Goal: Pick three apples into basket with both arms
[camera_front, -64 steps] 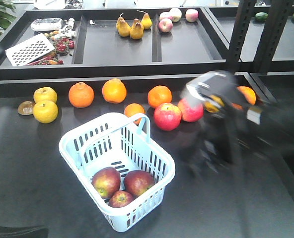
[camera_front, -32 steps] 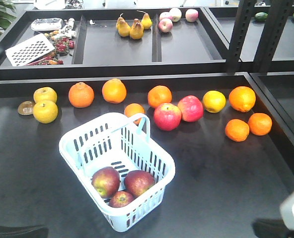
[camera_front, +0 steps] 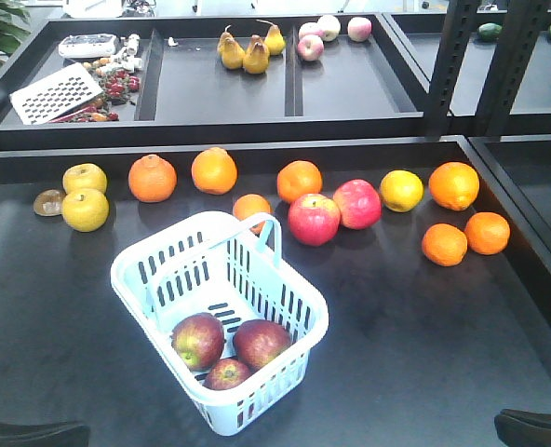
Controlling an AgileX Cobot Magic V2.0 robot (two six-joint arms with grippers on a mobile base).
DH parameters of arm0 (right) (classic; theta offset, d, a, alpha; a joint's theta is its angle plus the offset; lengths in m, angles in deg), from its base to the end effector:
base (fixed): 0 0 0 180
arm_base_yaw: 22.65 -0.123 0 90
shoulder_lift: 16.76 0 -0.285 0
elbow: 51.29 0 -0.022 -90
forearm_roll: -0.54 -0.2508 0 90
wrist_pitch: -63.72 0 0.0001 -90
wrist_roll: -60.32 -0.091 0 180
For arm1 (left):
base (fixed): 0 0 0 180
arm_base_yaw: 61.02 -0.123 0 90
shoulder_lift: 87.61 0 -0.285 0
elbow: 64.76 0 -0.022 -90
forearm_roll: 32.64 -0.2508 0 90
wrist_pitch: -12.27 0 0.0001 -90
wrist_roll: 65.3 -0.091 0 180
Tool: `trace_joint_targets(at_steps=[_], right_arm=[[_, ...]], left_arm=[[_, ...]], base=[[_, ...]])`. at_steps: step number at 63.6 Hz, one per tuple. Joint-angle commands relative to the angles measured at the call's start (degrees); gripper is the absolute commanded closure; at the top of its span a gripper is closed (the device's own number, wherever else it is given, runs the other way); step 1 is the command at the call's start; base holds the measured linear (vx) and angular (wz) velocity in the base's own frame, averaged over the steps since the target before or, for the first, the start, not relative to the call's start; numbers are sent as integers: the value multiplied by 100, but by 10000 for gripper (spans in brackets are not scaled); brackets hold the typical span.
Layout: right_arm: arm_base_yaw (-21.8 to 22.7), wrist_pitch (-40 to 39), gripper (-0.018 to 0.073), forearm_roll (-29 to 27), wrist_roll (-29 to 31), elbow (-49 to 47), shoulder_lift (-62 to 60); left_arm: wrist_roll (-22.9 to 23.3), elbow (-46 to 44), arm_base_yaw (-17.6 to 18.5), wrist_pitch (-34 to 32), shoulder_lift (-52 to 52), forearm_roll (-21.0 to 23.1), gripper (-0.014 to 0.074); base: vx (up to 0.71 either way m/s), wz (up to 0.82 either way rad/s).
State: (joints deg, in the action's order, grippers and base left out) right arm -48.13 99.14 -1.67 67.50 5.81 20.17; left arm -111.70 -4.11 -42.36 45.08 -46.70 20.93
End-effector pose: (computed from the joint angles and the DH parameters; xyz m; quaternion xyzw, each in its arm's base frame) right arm 0.0841 0.0423 0.2407 -0.2451 0.8703 0.0845 0.4188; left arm 0.0856 -0.0708 0.2369 0.2280 0.8306 -0.2781 0.4252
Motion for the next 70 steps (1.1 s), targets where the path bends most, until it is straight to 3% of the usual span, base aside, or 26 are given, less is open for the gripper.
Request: trace_joint_targets(at_steps=[1,31,36,42,53,57,63,70], right_arm=[[37,-384,563,47,10,-159,27],[37,-375,563,47,10,-159,27],[37,-337,563,47,10,-159,27],[37,-337,563,47,10,-159,27],[37,-337,563,47,10,-159,27],[37,-337,563,47,10,-159,27],[37,-337,563,47,10,-159,27],[37,-337,563,47,10,-159,27]], left_arm=[[-5,-155,11,-141,9,217,603],[-5,-155,11,-183,9,217,603],[158,-155,11,-418,9,50,603],[1278,-155,11,-798,9,-707,603],[4419,-155,11,-989,3,-3536,603],[5210,-155,11,-880,4,-4258,603],[5727,-62,11,-842,4,-4846,603],[5707,347,11,-1342,-70,-4896,603]], base=[[0,0],[0,0],[0,0],[0,0],[0,0],[0,0],[0,0],[0,0]])
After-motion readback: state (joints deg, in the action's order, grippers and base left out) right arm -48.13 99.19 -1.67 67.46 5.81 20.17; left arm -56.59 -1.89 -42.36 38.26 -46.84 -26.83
